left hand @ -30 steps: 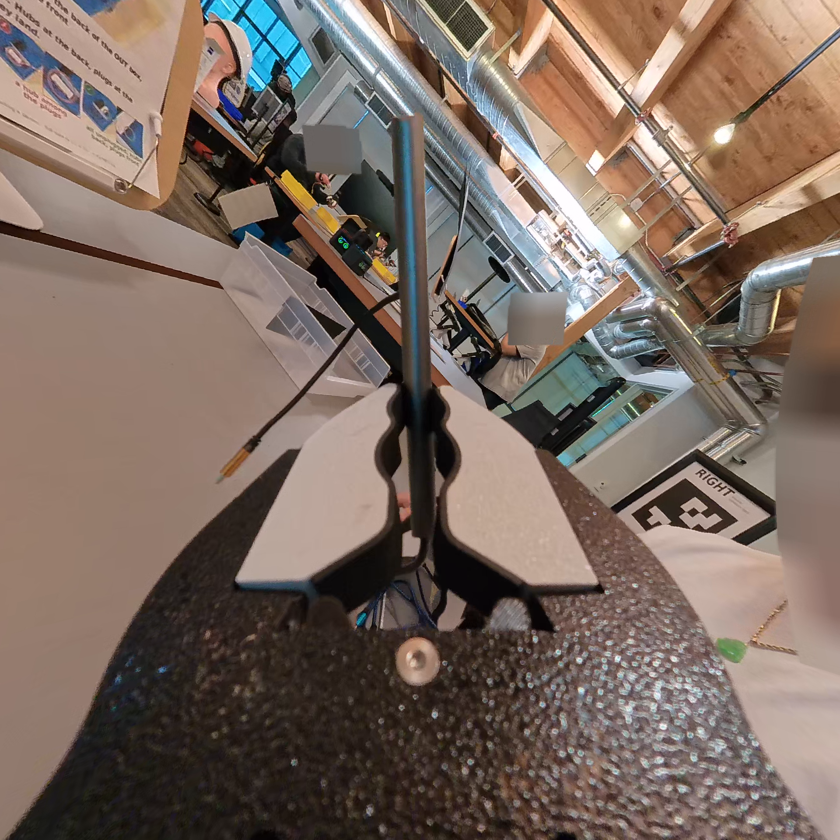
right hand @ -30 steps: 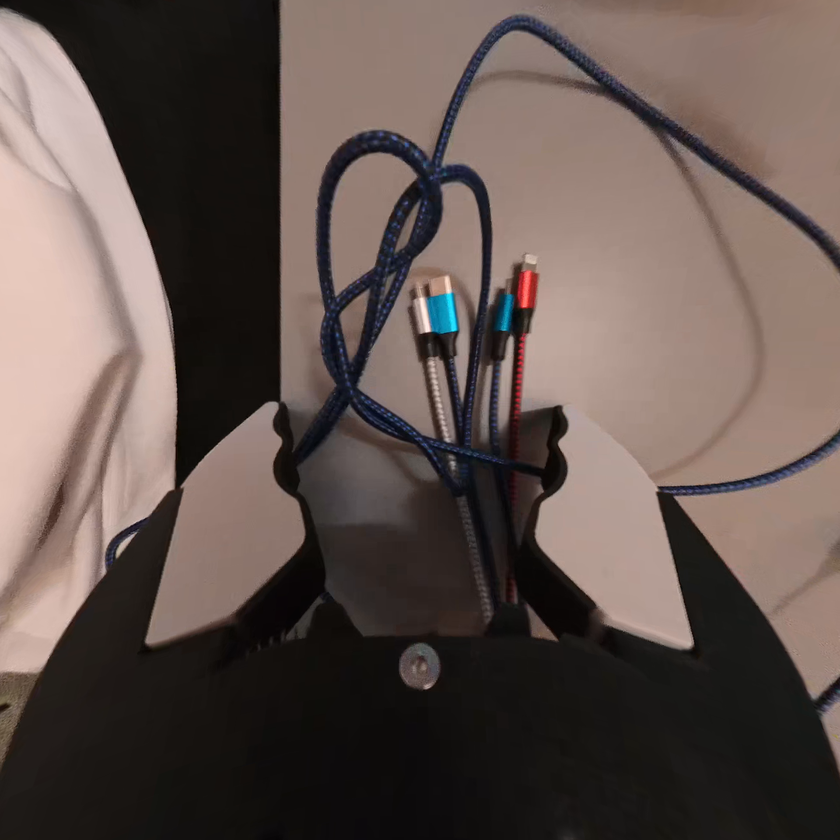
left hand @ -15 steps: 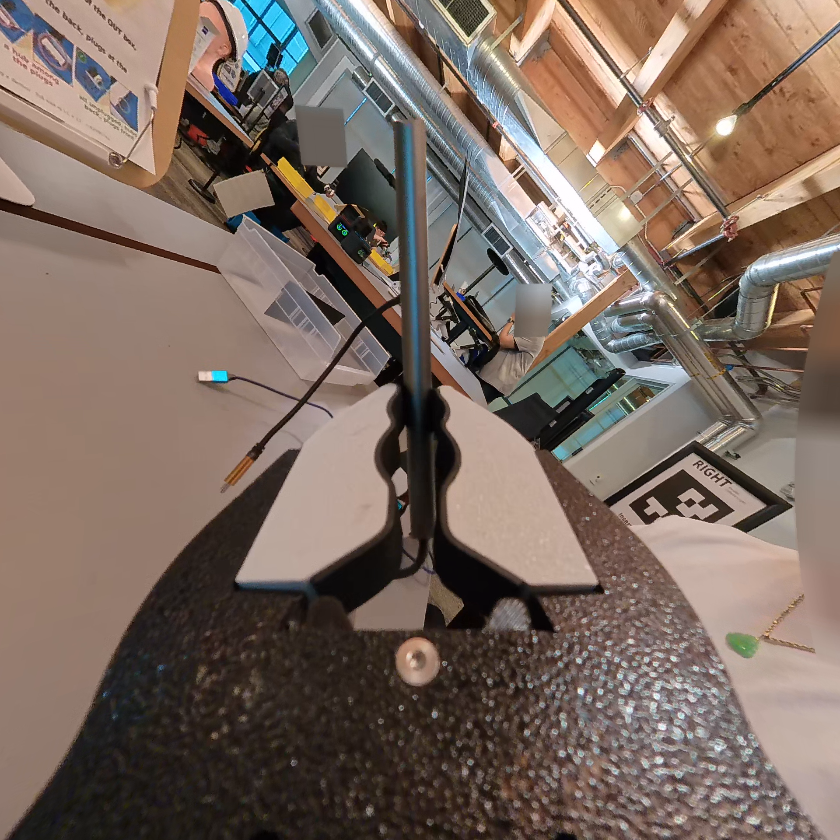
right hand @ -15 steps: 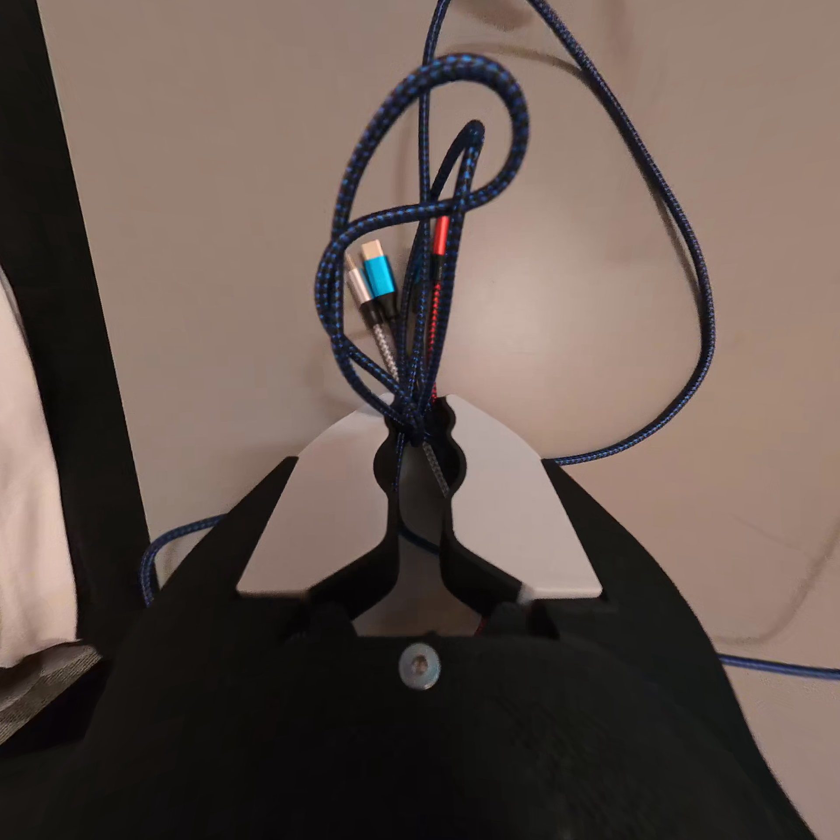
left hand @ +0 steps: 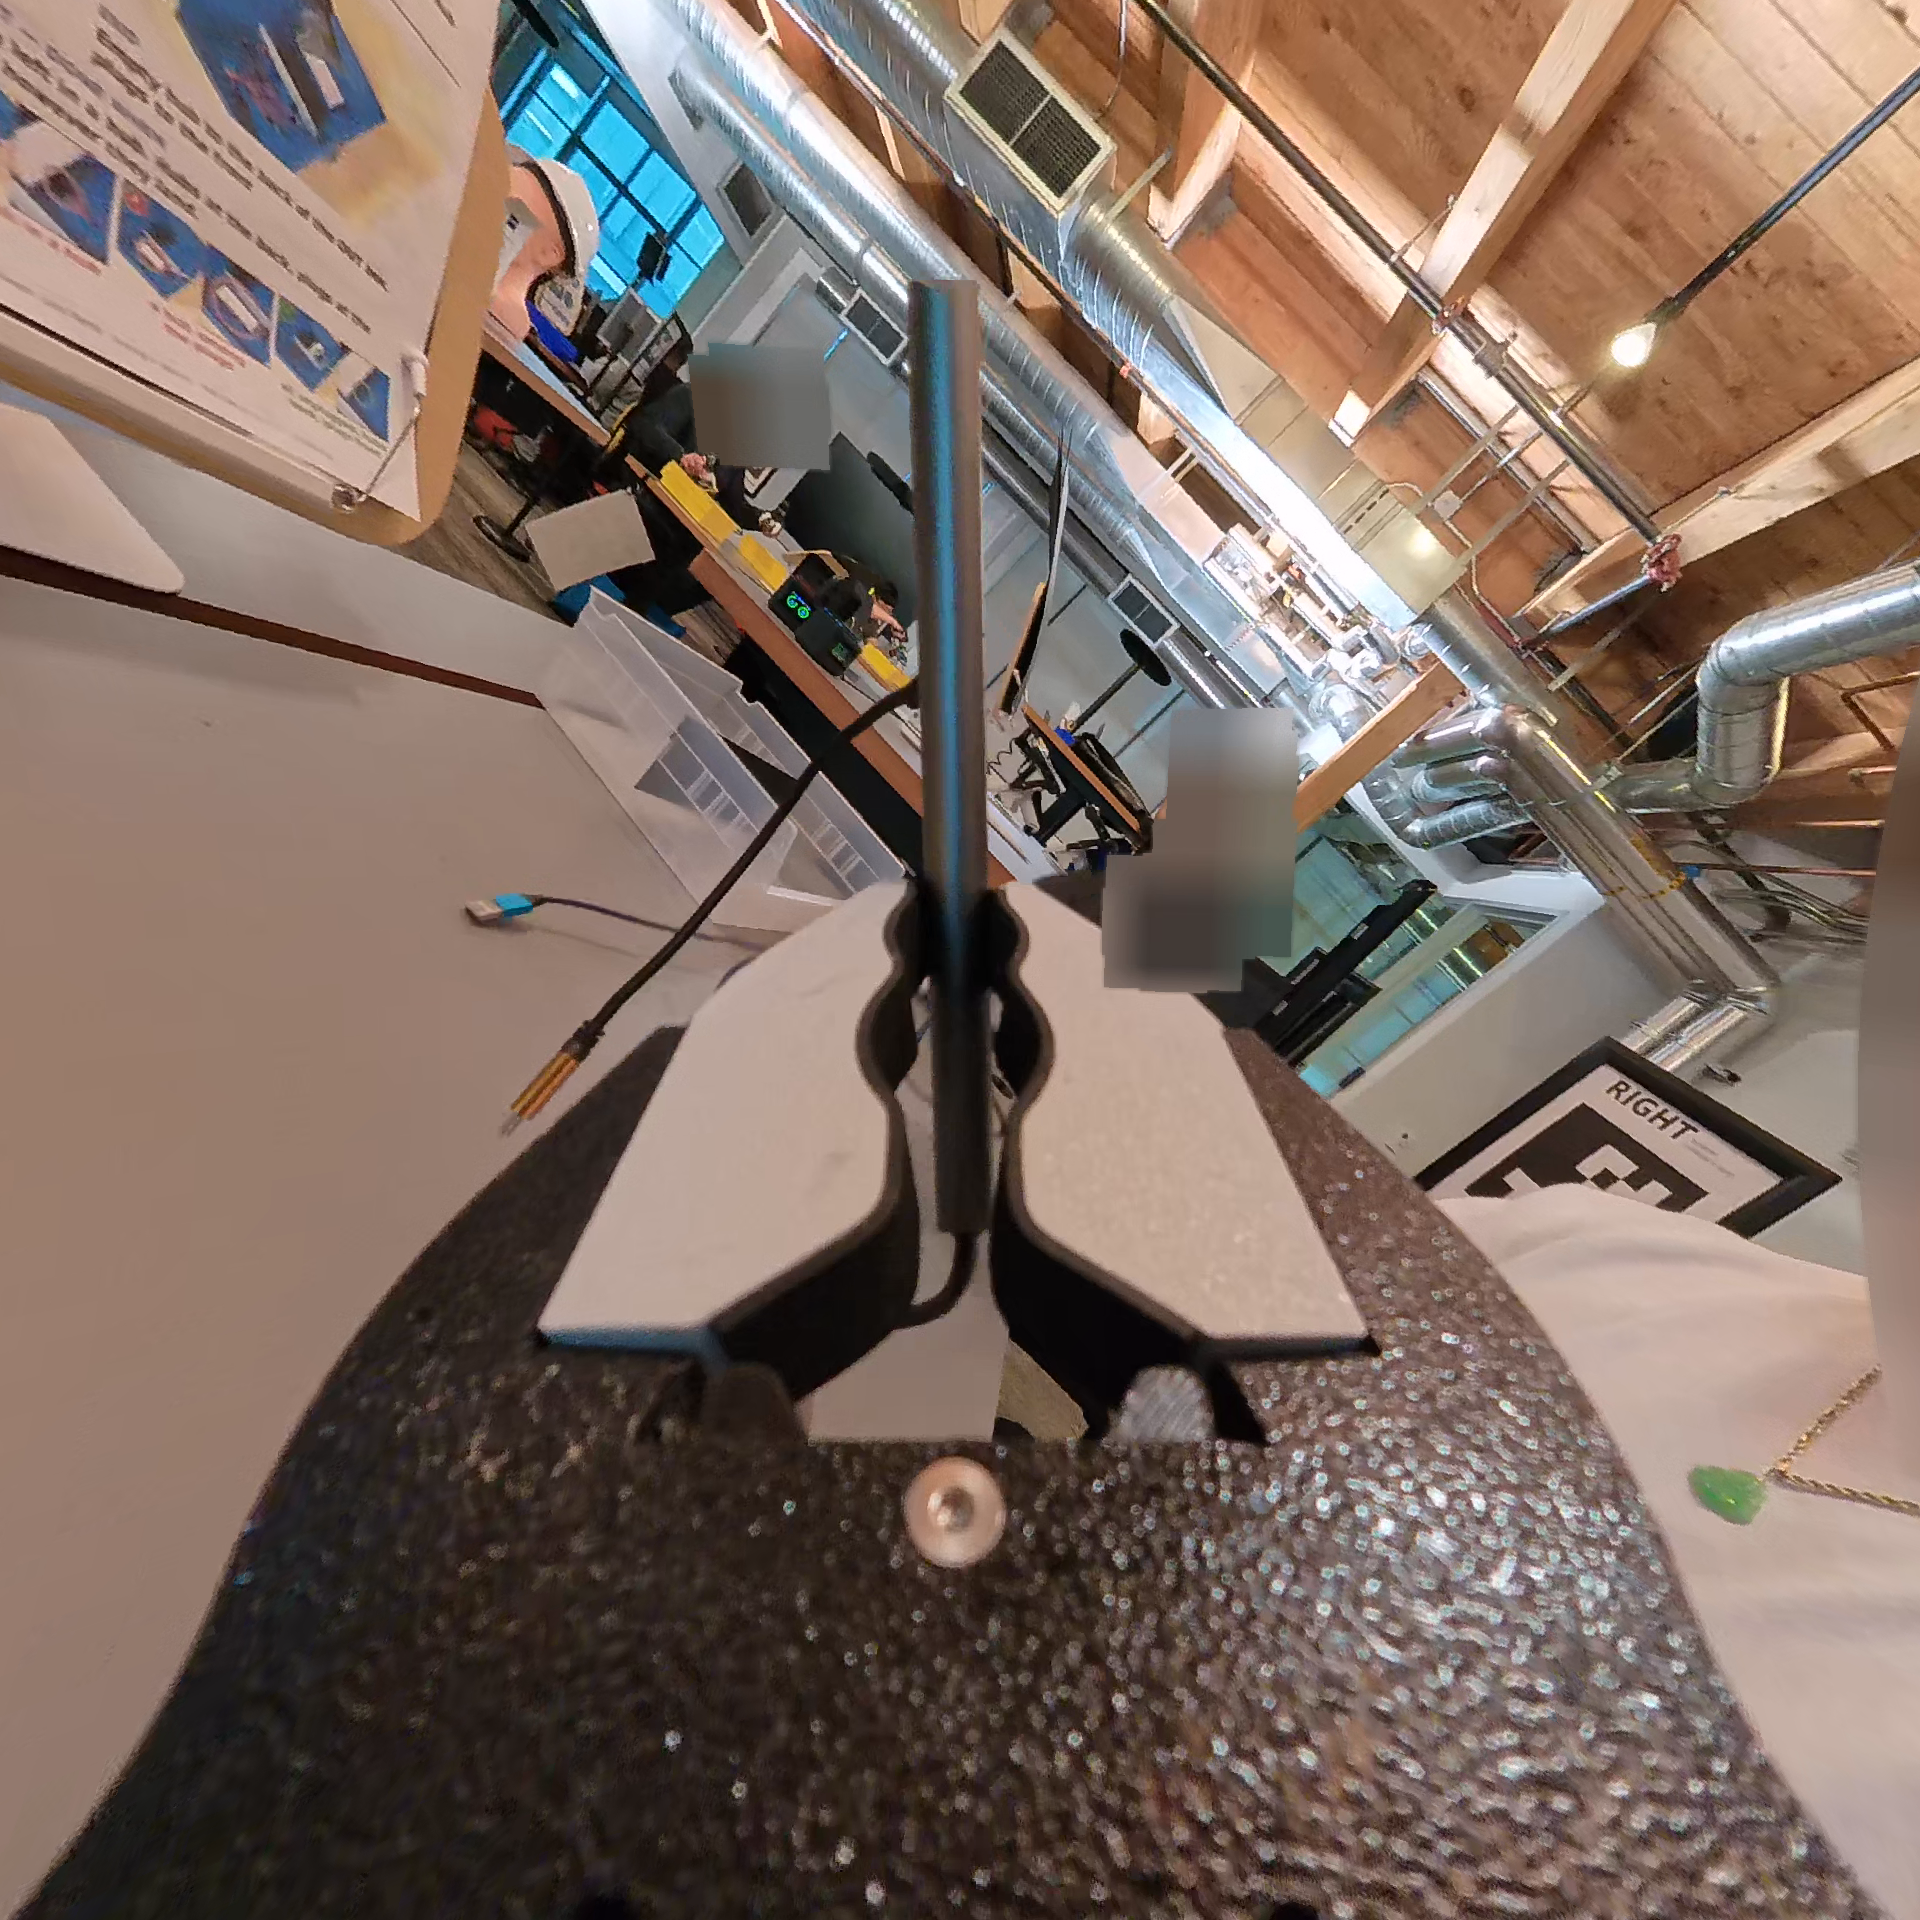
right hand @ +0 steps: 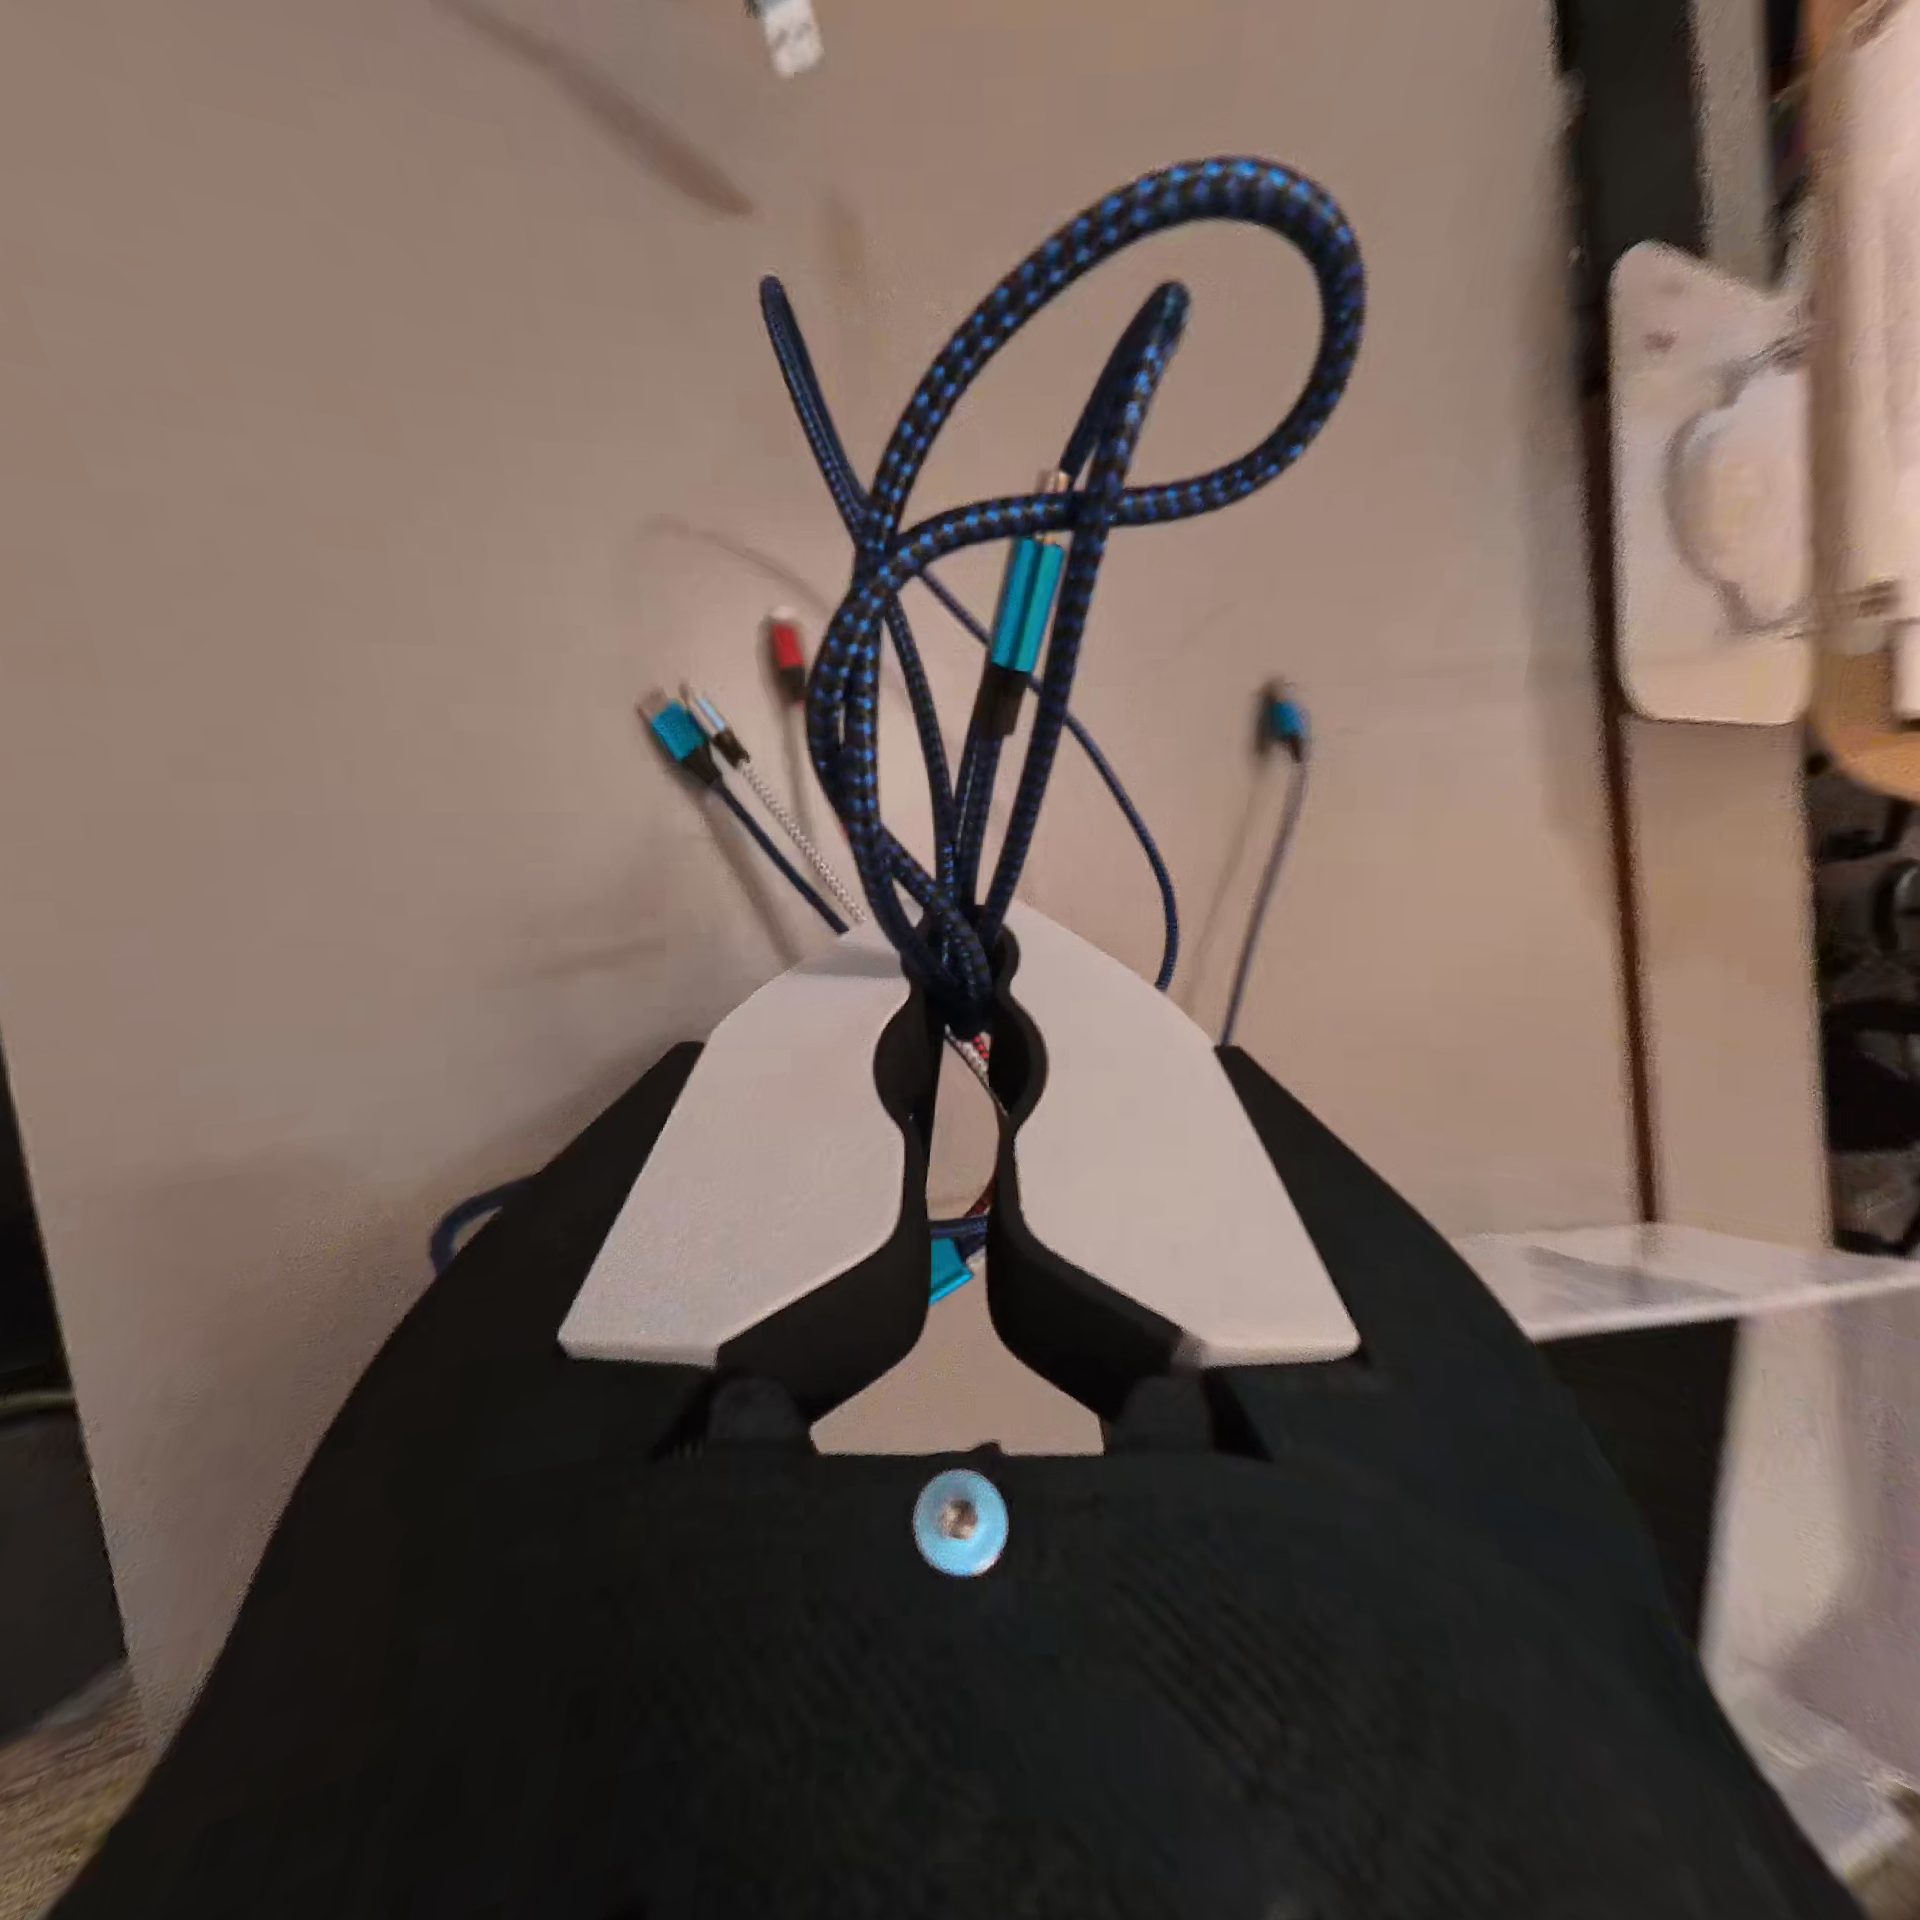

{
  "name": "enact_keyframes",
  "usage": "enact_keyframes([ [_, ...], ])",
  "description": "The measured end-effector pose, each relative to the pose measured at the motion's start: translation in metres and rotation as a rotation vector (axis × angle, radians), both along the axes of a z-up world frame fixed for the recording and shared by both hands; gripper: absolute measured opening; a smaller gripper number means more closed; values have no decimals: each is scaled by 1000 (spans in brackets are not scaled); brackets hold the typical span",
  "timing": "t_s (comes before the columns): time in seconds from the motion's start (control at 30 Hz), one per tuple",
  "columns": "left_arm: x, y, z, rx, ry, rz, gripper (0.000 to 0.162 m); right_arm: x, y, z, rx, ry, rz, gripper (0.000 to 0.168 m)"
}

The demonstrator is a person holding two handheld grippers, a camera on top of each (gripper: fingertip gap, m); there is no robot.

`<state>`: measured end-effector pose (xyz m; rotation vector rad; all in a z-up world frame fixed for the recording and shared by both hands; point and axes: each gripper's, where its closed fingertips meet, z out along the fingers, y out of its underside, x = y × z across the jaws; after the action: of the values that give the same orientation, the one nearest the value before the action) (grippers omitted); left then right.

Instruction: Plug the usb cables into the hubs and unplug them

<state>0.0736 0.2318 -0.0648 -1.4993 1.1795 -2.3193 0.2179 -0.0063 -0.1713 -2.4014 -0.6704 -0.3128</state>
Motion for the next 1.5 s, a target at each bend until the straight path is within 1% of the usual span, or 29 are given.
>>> enact_keyframes([
  [0.1,-4,4,-2,-9,0,9,9,23,-5,57,75,-42,12,6],
  [0.23,-6,6,-4,-20,0,11,9,64,-15,127,172,-165,-39,7],
  [0.43,-5,7,-3,-22,0,11,9,112,-29,215,268,-281,-89,7],
  [0.57,-3,7,0,-21,-6,6,9,160,-40,263,315,-354,-182,7],
  [0.67,-1,5,0,-21,-6,0,9,193,-46,277,354,-346,-240,7],
  [0.73,1,4,-1,-24,-5,-5,9,215,-48,276,374,-329,-273,7],
  [0.87,7,3,-2,-32,-1,-19,9,273,-47,274,450,-377,-367,7],
  [0.93,10,2,-2,-28,3,-23,9,301,-47,270,474,-366,-419,7],
  [0.97,12,1,-1,-26,4,-24,9,311,-45,265,482,-332,-428,6],
  [1.03,15,0,0,-24,3,-28,9,326,-39,246,469,-215,-451,7],
  [1.1,18,-2,1,-27,2,-31,9,339,-34,218,424,-141,-443,6],
  [1.2,23,-6,0,-30,8,-42,9,354,-28,174,333,-93,-431,7],
  [1.23,24,-7,-1,-28,12,-46,9,361,-28,161,300,-87,-446,7],
  [1.3,27,-9,-4,-16,25,-50,9,379,-31,139,240,-133,-478,7],
  [1.4,32,-10,-7,-6,41,-47,9,414,-45,112,165,-199,-571,7],
  [1.5,39,-8,-10,-13,52,-46,9,437,-59,84,85,-201,-611,7],
])
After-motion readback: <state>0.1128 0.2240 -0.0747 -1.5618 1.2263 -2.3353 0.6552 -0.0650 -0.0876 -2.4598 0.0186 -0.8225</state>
